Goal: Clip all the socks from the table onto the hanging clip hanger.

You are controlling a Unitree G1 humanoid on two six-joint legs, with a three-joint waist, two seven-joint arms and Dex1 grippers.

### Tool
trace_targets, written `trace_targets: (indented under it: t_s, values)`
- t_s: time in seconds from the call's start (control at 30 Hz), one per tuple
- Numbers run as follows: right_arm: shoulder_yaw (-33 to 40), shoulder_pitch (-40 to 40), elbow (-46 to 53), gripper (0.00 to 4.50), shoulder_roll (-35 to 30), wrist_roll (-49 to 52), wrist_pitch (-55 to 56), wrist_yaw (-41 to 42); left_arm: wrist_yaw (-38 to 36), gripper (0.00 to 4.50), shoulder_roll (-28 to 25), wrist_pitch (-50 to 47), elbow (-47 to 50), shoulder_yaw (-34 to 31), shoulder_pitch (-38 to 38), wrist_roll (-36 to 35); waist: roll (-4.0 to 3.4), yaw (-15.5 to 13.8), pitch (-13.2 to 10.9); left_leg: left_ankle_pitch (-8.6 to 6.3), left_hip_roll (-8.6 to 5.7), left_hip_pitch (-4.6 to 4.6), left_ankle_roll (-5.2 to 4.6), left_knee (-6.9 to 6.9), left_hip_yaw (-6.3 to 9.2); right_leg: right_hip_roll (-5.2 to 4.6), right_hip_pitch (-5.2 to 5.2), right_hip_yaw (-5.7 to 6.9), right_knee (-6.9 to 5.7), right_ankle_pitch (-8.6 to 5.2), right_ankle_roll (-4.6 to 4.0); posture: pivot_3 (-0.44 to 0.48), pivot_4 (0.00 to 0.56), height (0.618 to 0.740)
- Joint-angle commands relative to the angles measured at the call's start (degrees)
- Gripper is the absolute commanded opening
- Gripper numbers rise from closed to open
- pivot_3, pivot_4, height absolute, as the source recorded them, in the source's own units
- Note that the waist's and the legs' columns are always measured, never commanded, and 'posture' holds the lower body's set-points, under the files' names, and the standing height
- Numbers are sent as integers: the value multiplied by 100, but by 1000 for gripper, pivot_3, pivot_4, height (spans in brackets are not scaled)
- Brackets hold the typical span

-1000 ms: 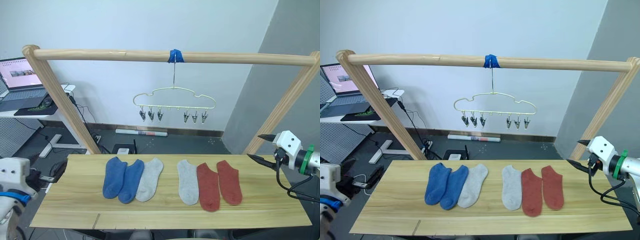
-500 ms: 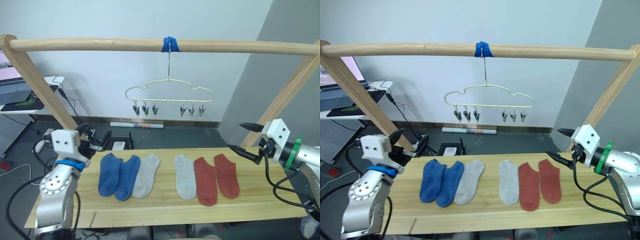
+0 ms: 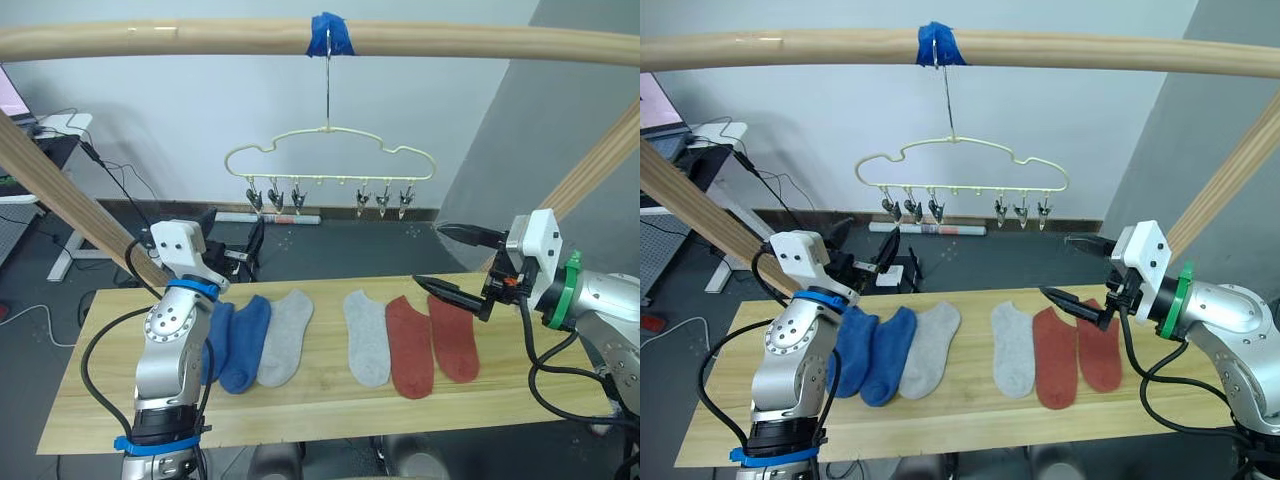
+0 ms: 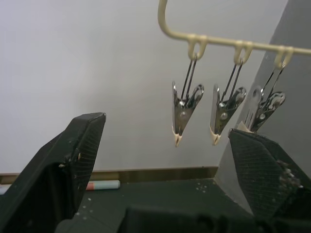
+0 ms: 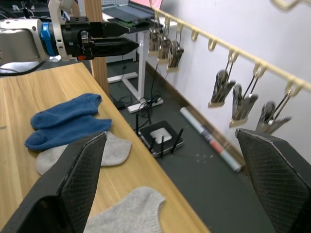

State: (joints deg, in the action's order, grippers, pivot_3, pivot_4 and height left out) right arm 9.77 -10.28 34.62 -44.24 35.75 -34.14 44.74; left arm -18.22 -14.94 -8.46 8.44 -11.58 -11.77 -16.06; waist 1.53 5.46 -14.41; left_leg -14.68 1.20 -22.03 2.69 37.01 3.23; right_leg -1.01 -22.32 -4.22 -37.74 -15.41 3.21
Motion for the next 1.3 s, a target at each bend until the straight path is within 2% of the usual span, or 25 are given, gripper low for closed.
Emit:
trace_targets:
  t_s: [0.03,0.37,0.6,1.17,1.27,1.3]
  values:
    - [185,-155,302,4500,-143,278,-186,-60,105,3667,68,107,102,21,-137,1,0,8,-75,0,0,-4,0,-1,4,-1,-2,4,1,0,0,-225,311,740]
    - [114,-504,540,4500,-169,687,-555,-216,321,3667,171,289,-139,9,-543,141,17,70,-225,0,-4,-20,0,1,11,-2,-9,11,4,-1,2,-239,327,740]
    - [107,-573,584,4500,-178,751,-633,-276,311,3667,211,327,-203,15,-673,76,17,76,-229,1,-4,-92,1,8,9,-3,-89,10,-14,0,2,-247,333,740]
    - [-8,-701,537,4500,-132,777,-641,-260,541,3667,260,312,-112,-25,-1037,26,37,102,-311,2,-5,-93,2,6,10,-3,-93,11,-16,0,2,-245,332,740]
    - [-18,-702,526,4500,-140,768,-634,-236,593,3120,266,306,-88,-48,-1079,22,37,102,-312,2,-4,-93,1,5,10,-3,-94,12,-16,0,2,-243,332,740]
    - [-24,-704,520,4500,-145,762,-630,-226,592,2810,266,315,-79,-48,-1088,18,37,102,-312,2,-4,-93,2,5,10,-3,-94,12,-16,0,2,-243,332,740]
